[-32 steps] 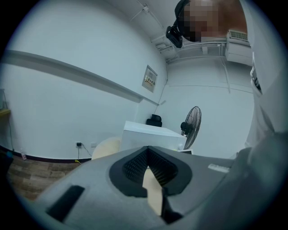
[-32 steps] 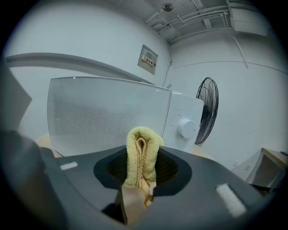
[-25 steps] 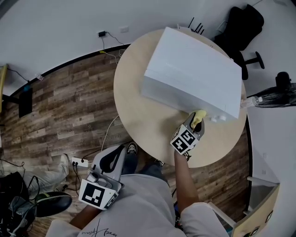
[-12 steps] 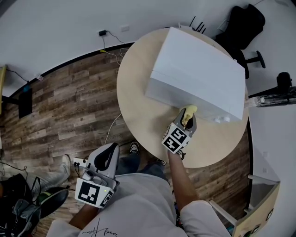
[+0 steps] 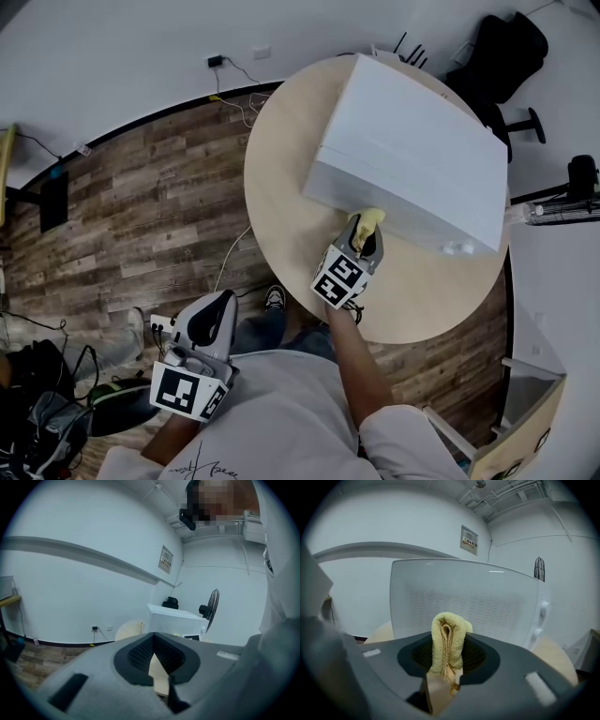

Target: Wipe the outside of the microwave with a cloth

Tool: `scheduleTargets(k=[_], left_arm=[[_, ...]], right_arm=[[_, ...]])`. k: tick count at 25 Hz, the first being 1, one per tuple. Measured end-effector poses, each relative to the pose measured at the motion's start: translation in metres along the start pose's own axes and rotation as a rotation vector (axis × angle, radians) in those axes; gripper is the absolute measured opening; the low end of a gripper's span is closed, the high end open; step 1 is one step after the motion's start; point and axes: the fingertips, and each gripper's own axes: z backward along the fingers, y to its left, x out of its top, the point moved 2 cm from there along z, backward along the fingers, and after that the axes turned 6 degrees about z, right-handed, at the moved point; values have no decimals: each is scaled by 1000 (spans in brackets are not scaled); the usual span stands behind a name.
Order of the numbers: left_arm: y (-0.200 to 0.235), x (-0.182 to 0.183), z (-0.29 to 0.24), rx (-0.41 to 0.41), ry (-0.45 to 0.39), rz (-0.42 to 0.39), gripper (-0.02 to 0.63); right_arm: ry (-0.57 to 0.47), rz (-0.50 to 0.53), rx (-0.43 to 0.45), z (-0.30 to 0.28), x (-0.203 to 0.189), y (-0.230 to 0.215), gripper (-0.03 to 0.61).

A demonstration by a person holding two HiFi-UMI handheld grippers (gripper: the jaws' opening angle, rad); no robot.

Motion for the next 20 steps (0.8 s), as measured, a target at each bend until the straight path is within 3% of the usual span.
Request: scheduleTargets(k=[20], left_arm=[[24,5,11,77,-2,-1,0]], right_arm=[[-11,-6,204,0,22,116,132]])
